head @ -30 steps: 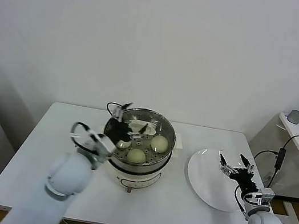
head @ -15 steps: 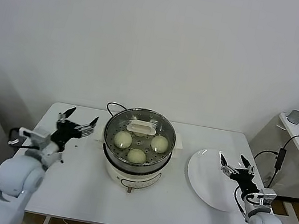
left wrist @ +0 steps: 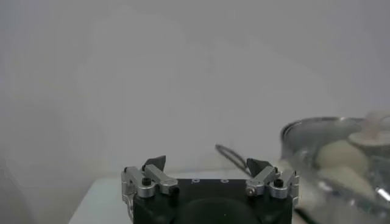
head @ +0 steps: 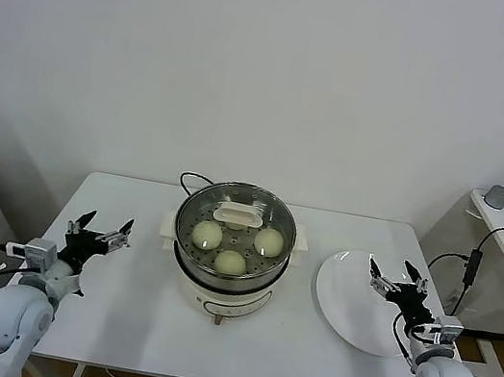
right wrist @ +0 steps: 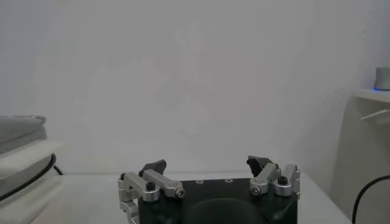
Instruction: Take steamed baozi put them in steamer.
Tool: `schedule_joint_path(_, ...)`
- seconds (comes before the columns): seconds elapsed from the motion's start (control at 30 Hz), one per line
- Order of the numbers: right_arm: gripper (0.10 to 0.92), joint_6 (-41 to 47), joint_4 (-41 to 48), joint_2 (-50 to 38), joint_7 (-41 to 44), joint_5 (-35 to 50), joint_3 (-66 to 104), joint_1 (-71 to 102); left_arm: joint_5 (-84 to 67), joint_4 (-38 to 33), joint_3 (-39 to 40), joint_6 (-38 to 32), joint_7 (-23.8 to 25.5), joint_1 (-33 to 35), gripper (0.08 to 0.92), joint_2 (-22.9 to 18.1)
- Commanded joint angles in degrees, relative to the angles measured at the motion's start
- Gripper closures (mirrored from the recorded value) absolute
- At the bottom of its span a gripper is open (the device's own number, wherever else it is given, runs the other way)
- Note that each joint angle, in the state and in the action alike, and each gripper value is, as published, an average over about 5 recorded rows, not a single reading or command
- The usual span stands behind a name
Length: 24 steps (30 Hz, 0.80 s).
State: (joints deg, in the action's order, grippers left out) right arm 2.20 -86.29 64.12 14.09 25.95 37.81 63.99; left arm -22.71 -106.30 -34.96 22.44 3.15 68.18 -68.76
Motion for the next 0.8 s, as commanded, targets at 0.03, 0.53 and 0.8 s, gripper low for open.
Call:
schedule_joint_path(0.03, 0.203, 0.8, -0.5, 0.3, -1.1, -1.3, 0.3, 0.8, -2.9, 4.9, -1.6, -1.5, -0.6, -1.0, 0.177, -1.0)
schedule_joint_path(0.53, 0.203, 1.8, -0.2, 0.3, -1.3, -1.5, 0.0, 1.3, -3.7, 6.2, -0.9, -1.5, -0.3, -2.2, 0.177, -0.7)
schedule_joint_path(0.8, 0.203, 1.9, 0.4, 0.6, -1.4, -1.6, -0.2, 1.0, -3.7, 6.7, -0.5, -1.5, -0.2, -2.7, 0.177, -0.5)
